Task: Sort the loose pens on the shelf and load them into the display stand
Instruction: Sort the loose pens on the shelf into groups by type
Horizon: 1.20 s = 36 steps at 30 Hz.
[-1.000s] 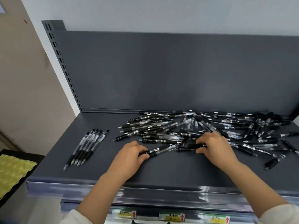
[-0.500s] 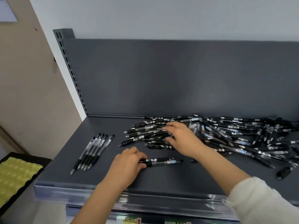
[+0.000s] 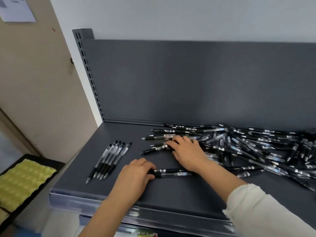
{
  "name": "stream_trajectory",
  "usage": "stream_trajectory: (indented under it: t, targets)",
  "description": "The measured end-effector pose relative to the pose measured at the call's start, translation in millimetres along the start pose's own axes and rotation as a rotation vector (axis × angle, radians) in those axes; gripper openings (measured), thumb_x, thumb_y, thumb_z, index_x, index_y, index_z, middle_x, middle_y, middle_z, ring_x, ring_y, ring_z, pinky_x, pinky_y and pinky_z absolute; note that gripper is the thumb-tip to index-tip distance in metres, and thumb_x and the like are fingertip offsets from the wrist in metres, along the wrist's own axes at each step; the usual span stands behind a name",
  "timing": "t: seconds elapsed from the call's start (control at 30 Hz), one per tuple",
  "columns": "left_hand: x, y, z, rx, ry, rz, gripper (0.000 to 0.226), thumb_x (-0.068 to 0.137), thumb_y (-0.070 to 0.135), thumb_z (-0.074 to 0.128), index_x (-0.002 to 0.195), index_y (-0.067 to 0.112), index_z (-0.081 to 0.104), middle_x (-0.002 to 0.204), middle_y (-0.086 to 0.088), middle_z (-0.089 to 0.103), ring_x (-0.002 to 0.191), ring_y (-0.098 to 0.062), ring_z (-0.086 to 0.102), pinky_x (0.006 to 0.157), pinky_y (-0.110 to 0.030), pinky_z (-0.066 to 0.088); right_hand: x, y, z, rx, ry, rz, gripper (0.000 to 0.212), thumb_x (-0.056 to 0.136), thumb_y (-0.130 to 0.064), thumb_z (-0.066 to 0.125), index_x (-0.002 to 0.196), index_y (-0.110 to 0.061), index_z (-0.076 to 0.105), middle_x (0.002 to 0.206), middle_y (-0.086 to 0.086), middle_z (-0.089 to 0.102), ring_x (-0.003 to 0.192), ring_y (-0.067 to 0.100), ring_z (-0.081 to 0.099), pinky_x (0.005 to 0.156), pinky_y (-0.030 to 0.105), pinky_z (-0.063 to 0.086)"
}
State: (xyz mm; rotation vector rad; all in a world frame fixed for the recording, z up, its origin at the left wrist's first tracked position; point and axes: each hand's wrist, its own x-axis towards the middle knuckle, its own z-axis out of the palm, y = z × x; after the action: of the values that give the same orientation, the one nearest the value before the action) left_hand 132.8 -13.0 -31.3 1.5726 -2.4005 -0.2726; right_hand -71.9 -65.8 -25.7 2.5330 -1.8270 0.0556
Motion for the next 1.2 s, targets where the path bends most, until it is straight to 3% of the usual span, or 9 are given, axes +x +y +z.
stream_trajectory:
  t: [0.2,0.43,0.6,0.77,0.93,1.1,1.2]
  targets:
    - [8,1,3,-0.006,0.009,0.031,0.034,0.097,0.031,0.048,0.13,0.034,0.051,0.123,0.013,0.051,0.116,-0.011,0.046,0.095,-0.029,0.04,-18,28,6,-0.062,0.093,0.059,0.043,0.099,-0.023,0.037,0.141,-0.028,0.035,0.133,0.002,0.042,0.121,0.026,0.042,0.103,0.041,0.027]
    - [17,14,10,0.003,0.003,0.066,0.038,0.094,0.041,0.048,0.132,0.033,0.05,0.122,0.014,0.047,0.115,-0.01,0.043,0.093,-0.026,0.039,-36,62,-8,-0.088,0.077,0.385,0.04,0.099,-0.037,0.037,0.138,-0.026,0.037,0.129,0.003,0.048,0.121,0.025,0.044,0.1,0.044,0.033]
    - [24,19,12,0.028,0.009,0.041,0.037,0.095,0.043,0.046,0.13,0.032,0.051,0.116,0.01,0.048,0.11,-0.013,0.046,0.089,-0.029,0.043,-46,84,-17,0.041,0.053,0.475,0.037,0.097,-0.036,0.045,0.131,-0.022,0.046,0.126,0.002,0.052,0.122,0.023,0.045,0.104,0.048,0.03]
    - [22,20,13,-0.014,0.01,-0.067,0.036,0.096,0.043,0.045,0.128,0.029,0.052,0.112,0.007,0.046,0.108,-0.013,0.048,0.078,-0.03,0.051,-45,83,-24,0.29,0.141,0.503,0.034,0.094,-0.032,0.053,0.125,-0.018,0.05,0.116,0.004,0.062,0.106,0.026,0.058,0.107,0.045,0.027]
    - [18,18,11,-0.053,0.069,-0.182,0.032,0.094,0.04,0.047,0.122,0.026,0.053,0.106,0.005,0.045,0.095,-0.015,0.054,0.067,-0.03,0.049,-39,67,-25,0.314,0.215,0.426,0.029,0.093,-0.028,0.054,0.121,-0.018,0.051,0.109,0.001,0.064,0.106,0.023,0.057,0.112,0.044,0.019]
    - [15,11,9,-0.134,0.078,-0.204,0.037,0.09,0.038,0.055,0.126,0.027,0.053,0.109,0.008,0.048,0.096,-0.012,0.057,0.07,-0.031,0.051,-31,41,-17,0.267,0.142,0.333,0.031,0.094,-0.029,0.053,0.123,-0.018,0.047,0.113,0.0,0.064,0.109,0.02,0.058,0.115,0.045,0.013]
    - [14,7,8,-0.197,0.064,-0.212,0.043,0.088,0.036,0.06,0.129,0.026,0.052,0.111,0.01,0.051,0.094,-0.011,0.057,0.078,-0.031,0.052,-29,35,-16,0.19,0.083,0.311,0.04,0.094,-0.028,0.053,0.132,-0.016,0.046,0.11,0.005,0.068,0.11,0.02,0.059,0.116,0.036,0.012]
